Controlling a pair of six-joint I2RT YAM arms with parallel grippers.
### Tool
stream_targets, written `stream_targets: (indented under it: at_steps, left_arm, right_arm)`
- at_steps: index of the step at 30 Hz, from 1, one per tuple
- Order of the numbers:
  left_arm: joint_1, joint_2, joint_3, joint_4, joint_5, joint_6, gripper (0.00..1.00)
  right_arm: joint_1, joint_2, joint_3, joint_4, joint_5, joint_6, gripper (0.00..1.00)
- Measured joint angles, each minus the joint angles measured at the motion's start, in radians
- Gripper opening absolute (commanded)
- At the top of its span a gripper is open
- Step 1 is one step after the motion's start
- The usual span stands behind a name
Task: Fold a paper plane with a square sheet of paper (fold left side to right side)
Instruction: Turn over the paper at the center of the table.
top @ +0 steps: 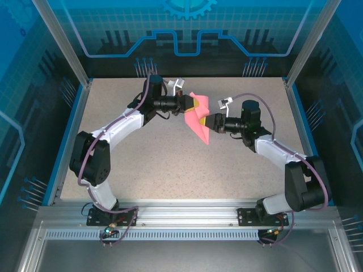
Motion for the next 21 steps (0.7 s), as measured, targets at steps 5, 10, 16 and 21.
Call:
stream_targets:
  at_steps: [5, 10, 16, 21]
  left_arm:
    - [-0.001, 0.000, -0.005, 0.016, 0.019, -0.007, 0.03]
    - [-0.002, 0.000, -0.005, 0.021, 0.029, -0.003, 0.18]
    - [0.002, -0.007, -0.005, -0.058, 0.007, 0.080, 0.49]
    - [0.021, -0.086, -0.023, -0.169, -0.070, 0.180, 0.65]
  right_arm:
    - [-0.006, 0.004, 0.005, -0.034, -0.002, -0.029, 0.29]
    - [-0.006, 0.004, 0.009, -0.078, -0.002, -0.068, 0.20]
    - [-0.006, -0.008, 0.019, -0.195, 0.017, -0.138, 0.16]
    - [-0.006, -0.049, 0.039, -0.375, 0.087, -0.248, 0.16]
